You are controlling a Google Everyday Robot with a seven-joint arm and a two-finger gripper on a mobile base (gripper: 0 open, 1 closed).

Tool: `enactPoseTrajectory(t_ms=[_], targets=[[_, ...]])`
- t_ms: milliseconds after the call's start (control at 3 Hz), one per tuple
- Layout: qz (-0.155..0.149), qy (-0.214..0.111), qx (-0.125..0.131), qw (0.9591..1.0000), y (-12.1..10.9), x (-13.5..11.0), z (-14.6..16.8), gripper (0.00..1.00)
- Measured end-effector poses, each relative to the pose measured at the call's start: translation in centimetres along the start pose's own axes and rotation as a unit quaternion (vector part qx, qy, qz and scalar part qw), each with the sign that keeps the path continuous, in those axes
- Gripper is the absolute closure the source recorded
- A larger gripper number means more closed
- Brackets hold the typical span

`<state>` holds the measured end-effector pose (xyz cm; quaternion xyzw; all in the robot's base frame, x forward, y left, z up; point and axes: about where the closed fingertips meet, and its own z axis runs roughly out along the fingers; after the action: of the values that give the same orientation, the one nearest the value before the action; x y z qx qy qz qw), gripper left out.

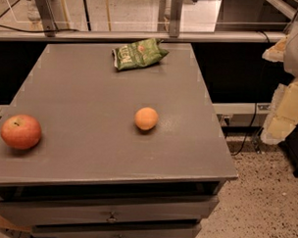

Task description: Move green jalapeno chip bag near apple

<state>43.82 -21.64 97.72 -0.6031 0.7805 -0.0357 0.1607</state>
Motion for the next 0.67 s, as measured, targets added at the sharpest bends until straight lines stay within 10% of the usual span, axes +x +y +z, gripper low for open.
enactPoseTrajectory(t_ms=[667], targets=[[0.0,-0.023,0.004,0.9997,-0.06,-0.67,0.41,0.0]])
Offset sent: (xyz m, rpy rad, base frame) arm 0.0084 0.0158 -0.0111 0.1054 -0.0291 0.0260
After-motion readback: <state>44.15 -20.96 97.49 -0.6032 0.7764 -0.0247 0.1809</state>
